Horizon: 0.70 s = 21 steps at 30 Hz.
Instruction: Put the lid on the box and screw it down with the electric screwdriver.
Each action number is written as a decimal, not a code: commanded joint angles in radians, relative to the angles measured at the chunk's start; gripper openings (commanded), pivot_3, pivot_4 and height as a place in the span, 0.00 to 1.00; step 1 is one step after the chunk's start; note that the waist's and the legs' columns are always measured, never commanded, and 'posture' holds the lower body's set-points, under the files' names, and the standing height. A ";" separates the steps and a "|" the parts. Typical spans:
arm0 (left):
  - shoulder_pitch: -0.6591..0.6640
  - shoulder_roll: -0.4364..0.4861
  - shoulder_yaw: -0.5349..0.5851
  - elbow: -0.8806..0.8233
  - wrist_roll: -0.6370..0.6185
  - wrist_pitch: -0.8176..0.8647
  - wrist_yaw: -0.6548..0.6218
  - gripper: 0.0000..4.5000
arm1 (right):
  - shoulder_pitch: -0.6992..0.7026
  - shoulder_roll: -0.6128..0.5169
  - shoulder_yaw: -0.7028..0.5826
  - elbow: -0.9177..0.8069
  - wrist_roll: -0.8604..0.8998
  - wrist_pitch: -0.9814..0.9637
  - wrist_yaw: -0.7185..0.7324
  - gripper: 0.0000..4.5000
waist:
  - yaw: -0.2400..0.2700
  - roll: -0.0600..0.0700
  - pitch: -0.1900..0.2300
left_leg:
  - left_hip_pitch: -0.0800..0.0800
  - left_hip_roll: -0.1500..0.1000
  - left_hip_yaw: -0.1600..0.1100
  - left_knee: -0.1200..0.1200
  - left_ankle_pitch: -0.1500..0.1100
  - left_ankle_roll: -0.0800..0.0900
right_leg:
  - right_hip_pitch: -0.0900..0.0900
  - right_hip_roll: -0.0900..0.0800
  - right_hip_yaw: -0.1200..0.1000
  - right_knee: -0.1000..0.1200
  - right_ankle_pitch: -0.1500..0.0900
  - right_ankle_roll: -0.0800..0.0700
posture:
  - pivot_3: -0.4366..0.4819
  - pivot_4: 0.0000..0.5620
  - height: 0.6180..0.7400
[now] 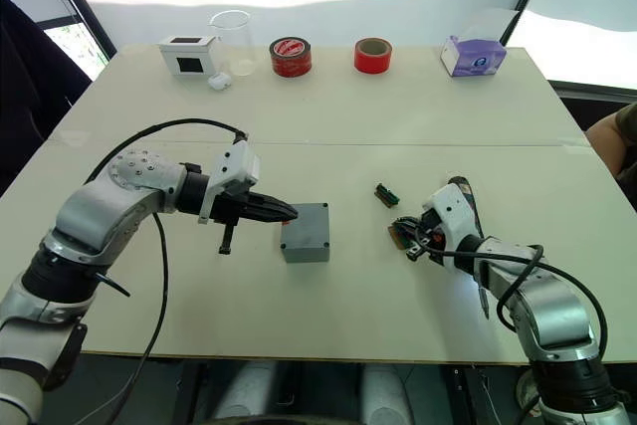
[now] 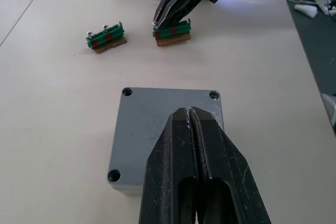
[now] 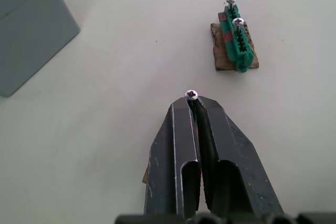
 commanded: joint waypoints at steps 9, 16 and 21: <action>0.019 0.012 0.057 0.014 -0.025 0.017 0.015 0.00 | -0.051 -0.020 -0.062 -0.105 0.075 0.057 -0.010 0.01 | 0.001 0.000 0.000 | 0.000 0.000 0.000 0.000 0.000 0.000 | 0.000 0.000 0.000 0.000 0.000 0.000 | 0.48 0.27 1.00; 0.036 0.069 0.113 0.048 -0.035 0.032 0.020 0.00 | -0.178 0.034 0.007 -0.170 0.136 0.089 -0.021 0.01 | -0.010 0.000 0.000 | 0.000 0.001 0.000 0.000 0.000 0.000 | -0.001 0.001 0.000 0.001 0.000 0.000 | 0.48 0.27 1.00; 0.027 0.075 0.133 0.080 -0.029 0.032 0.038 0.00 | -0.243 0.075 0.103 -0.147 0.114 0.091 -0.030 0.01 | -0.010 0.000 0.000 | 0.000 0.001 -0.001 0.000 0.000 0.000 | -0.001 0.001 0.000 0.000 0.000 0.000 | 0.48 0.27 1.00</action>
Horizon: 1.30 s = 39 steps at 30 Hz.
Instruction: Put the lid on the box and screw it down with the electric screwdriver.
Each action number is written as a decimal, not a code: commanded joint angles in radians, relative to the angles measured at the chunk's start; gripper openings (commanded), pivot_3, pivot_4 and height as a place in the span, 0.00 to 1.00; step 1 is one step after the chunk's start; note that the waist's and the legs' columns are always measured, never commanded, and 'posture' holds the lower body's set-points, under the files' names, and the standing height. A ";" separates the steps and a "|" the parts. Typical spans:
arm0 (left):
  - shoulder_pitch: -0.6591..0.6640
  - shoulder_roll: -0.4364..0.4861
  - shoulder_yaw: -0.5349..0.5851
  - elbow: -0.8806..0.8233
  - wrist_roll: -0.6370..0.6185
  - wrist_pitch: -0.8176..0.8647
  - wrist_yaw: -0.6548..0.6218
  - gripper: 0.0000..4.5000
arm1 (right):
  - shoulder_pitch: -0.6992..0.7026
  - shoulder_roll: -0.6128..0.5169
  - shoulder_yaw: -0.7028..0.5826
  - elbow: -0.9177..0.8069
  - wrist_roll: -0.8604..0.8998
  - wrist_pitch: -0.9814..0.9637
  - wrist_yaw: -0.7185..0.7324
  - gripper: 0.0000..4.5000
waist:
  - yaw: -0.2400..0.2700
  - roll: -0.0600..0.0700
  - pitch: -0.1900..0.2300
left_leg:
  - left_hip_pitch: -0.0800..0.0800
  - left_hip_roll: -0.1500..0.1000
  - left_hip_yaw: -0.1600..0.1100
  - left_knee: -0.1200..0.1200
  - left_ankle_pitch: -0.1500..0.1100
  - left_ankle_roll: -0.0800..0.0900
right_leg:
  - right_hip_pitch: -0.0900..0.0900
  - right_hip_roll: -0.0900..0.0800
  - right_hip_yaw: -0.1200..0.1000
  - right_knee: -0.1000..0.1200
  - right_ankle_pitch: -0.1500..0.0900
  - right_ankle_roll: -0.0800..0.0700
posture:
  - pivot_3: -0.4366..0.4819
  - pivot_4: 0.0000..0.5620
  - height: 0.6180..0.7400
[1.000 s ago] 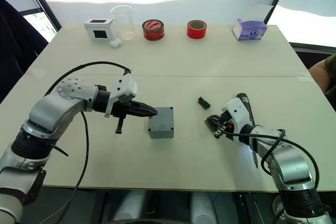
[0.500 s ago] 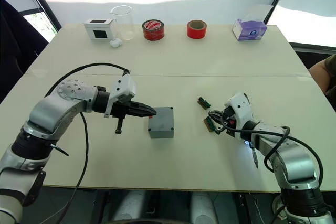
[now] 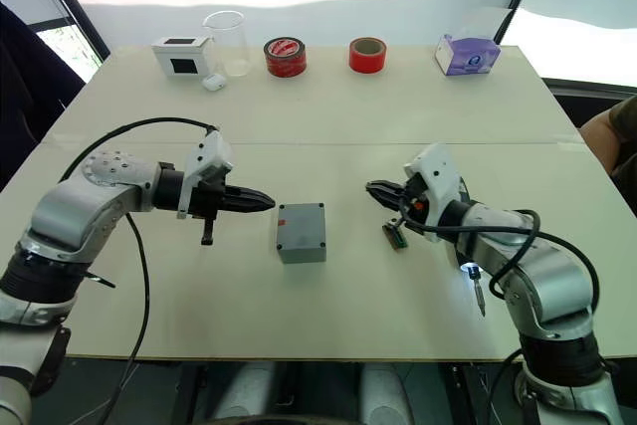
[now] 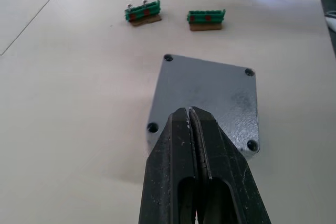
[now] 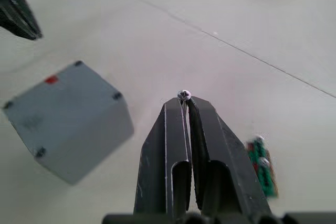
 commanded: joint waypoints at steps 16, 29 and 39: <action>0.034 0.003 0.076 -0.071 -0.064 0.057 0.063 0.00 | -0.086 0.088 0.163 0.123 -0.073 -0.104 0.032 0.01 | 0.006 0.000 0.000 | 0.000 0.000 0.000 0.000 0.000 0.000 | 0.000 0.000 0.000 0.000 0.000 0.000 | 0.48 0.27 1.00; 0.029 -0.006 0.058 -0.088 -0.070 0.069 0.075 0.00 | -0.063 0.088 0.178 0.127 -0.108 -0.112 0.041 0.01 | 0.006 0.000 0.000 | 0.000 0.000 0.000 0.000 0.000 0.000 | 0.000 0.000 0.000 0.001 0.000 0.000 | 0.48 0.27 1.00; 0.029 -0.011 0.052 -0.092 -0.075 0.063 0.078 0.00 | -0.050 0.095 0.183 0.142 -0.134 -0.129 0.041 0.01 | 0.006 0.000 0.000 | 0.000 0.000 0.000 0.000 0.000 0.000 | 0.000 0.000 0.000 0.000 0.000 0.000 | 0.48 0.27 1.00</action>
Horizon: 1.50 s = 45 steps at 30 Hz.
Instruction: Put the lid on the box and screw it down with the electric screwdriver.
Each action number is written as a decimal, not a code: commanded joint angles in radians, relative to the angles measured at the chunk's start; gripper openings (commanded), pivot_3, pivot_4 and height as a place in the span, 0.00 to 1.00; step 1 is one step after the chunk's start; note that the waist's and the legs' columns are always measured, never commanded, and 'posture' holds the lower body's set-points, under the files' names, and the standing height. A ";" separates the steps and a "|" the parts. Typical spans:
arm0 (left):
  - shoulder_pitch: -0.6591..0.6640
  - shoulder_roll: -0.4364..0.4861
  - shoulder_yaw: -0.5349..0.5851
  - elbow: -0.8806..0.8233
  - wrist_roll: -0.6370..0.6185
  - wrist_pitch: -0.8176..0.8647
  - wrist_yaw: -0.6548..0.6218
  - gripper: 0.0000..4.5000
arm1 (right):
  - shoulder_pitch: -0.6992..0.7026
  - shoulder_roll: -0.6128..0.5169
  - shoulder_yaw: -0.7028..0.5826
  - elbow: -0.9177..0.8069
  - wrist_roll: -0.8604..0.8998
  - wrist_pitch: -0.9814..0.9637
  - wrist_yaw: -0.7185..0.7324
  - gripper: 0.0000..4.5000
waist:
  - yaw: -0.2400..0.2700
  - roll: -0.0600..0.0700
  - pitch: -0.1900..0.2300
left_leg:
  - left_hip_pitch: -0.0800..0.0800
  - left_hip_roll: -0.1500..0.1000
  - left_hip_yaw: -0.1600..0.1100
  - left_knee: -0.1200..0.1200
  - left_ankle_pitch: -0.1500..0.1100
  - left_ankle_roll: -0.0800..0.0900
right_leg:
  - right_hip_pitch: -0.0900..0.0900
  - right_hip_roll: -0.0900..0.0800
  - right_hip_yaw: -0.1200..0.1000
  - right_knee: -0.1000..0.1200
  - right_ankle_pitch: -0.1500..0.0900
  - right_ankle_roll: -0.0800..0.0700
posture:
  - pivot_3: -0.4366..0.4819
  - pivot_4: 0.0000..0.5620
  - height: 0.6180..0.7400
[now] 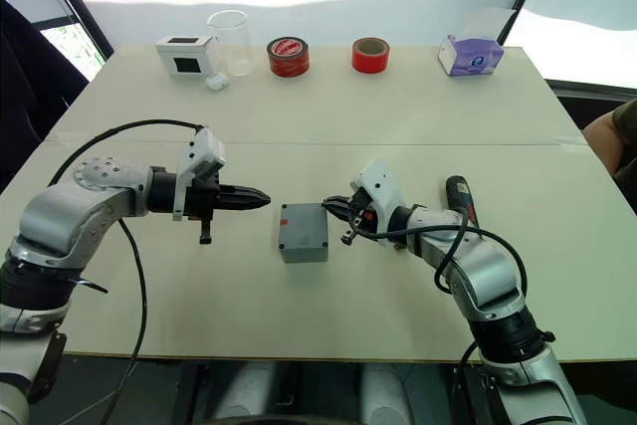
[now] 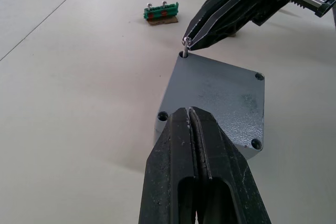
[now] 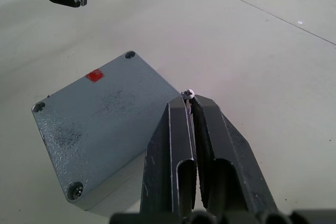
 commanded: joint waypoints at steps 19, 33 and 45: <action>-0.019 -0.032 0.011 -0.039 -0.027 -0.008 -0.001 0.00 | -0.014 -0.005 -0.043 -0.008 -0.011 -0.012 0.003 0.66 | 0.001 0.000 0.000 | 0.000 0.000 0.000 0.000 0.000 0.000 | 0.000 0.000 0.000 0.000 0.000 0.000 | 0.48 0.27 1.00; -0.174 -0.172 -0.100 -0.002 -0.010 -0.115 -0.096 0.00 | -0.262 -0.334 -0.415 0.073 0.220 0.695 -0.054 0.99 | 0.005 0.001 0.001 | 0.000 0.000 0.001 0.000 0.000 0.000 | 0.000 -0.001 0.001 0.000 0.000 0.000 | 0.48 0.27 1.00; -0.141 -0.188 -0.252 -0.049 0.093 -0.230 -0.163 0.00 | -0.185 -0.638 -0.228 0.240 0.258 0.869 0.018 0.99 | -0.013 0.002 0.000 | -0.001 0.000 0.003 0.000 -0.001 0.002 | 0.000 -0.002 0.002 -0.003 0.000 0.000 | 0.48 0.27 1.00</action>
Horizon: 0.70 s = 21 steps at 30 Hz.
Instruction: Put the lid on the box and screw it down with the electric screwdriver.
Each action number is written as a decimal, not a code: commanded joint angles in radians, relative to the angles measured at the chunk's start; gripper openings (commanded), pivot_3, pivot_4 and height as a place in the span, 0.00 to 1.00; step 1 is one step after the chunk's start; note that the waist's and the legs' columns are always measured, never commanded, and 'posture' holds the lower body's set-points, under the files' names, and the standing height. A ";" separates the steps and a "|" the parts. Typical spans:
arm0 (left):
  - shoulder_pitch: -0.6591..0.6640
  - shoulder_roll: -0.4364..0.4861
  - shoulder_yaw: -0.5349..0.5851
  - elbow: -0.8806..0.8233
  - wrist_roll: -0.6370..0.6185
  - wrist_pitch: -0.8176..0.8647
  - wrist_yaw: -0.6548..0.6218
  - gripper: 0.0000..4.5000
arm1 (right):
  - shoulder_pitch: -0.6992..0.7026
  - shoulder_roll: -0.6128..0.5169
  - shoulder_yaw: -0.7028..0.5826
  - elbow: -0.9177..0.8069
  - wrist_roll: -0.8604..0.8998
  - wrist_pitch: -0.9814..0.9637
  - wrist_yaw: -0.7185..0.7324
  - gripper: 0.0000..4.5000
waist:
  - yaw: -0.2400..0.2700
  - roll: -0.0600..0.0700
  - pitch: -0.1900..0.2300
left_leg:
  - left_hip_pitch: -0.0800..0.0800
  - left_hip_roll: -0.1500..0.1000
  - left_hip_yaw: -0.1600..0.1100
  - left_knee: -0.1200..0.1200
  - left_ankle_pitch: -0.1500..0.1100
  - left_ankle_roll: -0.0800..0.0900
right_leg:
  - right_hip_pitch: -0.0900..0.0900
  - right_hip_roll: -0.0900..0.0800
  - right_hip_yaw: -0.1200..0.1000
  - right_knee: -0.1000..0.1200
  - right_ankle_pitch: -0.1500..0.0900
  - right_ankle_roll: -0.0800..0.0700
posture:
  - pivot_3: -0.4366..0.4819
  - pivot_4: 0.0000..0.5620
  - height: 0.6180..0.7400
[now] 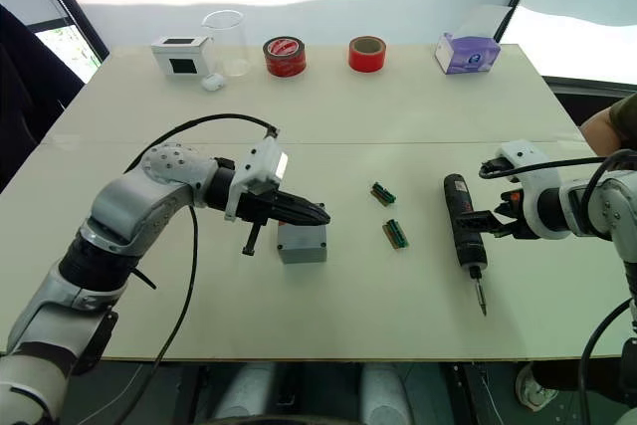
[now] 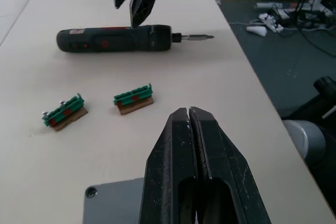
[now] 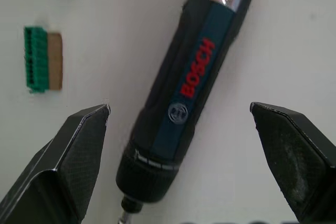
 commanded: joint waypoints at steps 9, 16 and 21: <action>0.079 -0.013 -0.047 -0.101 0.042 -0.028 0.031 0.00 | -0.078 -0.030 0.160 0.222 0.167 0.009 -0.014 0.99 | -0.003 0.000 0.000 | 0.000 0.000 0.000 0.000 0.000 0.000 | 0.000 0.000 0.000 0.000 0.000 0.000 | 0.48 0.27 1.00; 0.100 -0.016 -0.043 -0.132 0.036 -0.005 0.062 0.00 | -0.189 -0.017 0.311 0.285 0.104 0.009 0.027 0.99 | -0.006 0.000 0.000 | 0.000 0.000 0.000 0.000 0.000 0.000 | 0.000 0.000 0.000 0.000 0.000 0.000 | 0.48 0.27 1.00; 0.123 -0.015 -0.032 -0.160 0.030 0.022 0.097 0.00 | -0.234 -0.024 0.438 0.275 0.055 -0.018 0.097 0.99 | -0.005 0.000 0.000 | 0.000 0.000 0.000 0.000 0.000 0.000 | 0.000 0.000 0.000 0.000 0.000 0.000 | 0.48 0.27 1.00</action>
